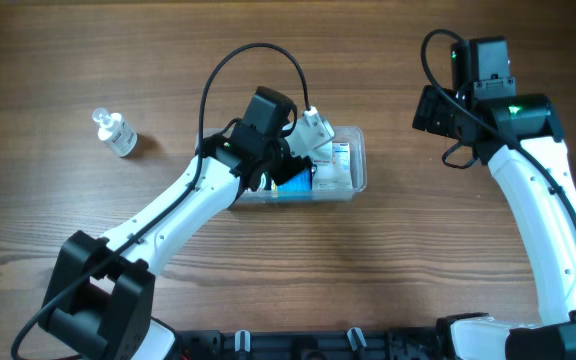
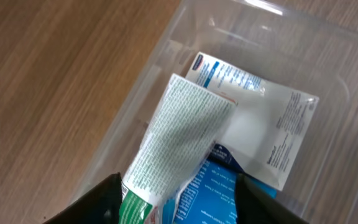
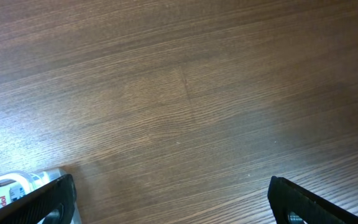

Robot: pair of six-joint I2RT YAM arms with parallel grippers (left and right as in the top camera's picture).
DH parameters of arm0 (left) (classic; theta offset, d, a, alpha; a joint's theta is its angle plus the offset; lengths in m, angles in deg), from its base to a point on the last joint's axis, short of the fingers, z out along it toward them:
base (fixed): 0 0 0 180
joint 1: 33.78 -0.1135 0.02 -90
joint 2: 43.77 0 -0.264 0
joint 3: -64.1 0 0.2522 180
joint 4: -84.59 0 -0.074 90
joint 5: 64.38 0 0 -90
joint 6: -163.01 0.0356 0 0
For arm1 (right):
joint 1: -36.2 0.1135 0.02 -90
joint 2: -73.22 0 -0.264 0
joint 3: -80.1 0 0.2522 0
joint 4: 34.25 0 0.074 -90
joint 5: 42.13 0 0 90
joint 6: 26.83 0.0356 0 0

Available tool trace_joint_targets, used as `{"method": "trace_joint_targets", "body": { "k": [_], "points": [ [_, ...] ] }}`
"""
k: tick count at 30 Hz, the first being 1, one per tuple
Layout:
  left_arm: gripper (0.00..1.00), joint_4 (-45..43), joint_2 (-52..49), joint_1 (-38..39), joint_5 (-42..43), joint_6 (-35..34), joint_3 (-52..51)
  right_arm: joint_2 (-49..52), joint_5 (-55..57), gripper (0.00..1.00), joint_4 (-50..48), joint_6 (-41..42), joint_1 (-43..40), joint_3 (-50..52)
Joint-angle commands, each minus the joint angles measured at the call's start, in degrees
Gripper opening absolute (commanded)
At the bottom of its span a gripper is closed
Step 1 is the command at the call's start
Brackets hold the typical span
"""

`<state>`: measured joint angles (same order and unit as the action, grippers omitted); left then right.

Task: Pack container
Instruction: 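Lower the Panadol box into the container's middle and open the left gripper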

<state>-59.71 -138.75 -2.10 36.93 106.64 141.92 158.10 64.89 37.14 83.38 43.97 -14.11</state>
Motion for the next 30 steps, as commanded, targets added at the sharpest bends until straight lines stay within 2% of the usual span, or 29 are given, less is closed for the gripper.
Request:
{"method": "trace_joint_targets", "body": {
  "k": [1,3,4,6,9,22,28,30],
  "points": [
    [0.31,-2.1,-0.2,0.1,-0.3,-2.6,0.5,-0.2,1.1,1.0,-0.1,-0.7,0.0,-0.1],
    [0.23,-4.2,-0.2,0.2,-0.5,-6.8,0.5,-0.2,1.1,1.0,-0.1,-0.7,0.0,-0.1],
    [0.2,-5.5,-0.3,-0.1,-1.9,-11.3,0.5,-0.2,1.1,1.0,-0.1,-0.7,0.0,-0.1],
    [0.17,-5.9,-0.7,-0.1,-3.3,-15.3,0.5,-0.2,1.1,1.0,-0.1,-0.7,0.0,-0.1],
    [0.16,-5.7,-2.1,-0.1,-3.7,-17.6,0.5,-0.2,1.1,1.0,-0.1,-0.7,0.0,-0.1],
    [0.2,-5.0,-14.0,-0.1,-4.0,-19.4,0.5,-0.2,1.1,1.0,-0.1,-0.7,0.0,-0.1],
    [0.19,-5.4,-11.0,-0.1,-4.0,-19.6,0.5,-0.2,1.1,1.0,-0.1,-0.7,0.0,-0.1],
    [0.19,-5.6,-7.3,-0.1,-7.2,-22.9,0.5,-0.2,1.1,1.0,-0.1,-0.7,0.0,-0.1]
  ]
}}
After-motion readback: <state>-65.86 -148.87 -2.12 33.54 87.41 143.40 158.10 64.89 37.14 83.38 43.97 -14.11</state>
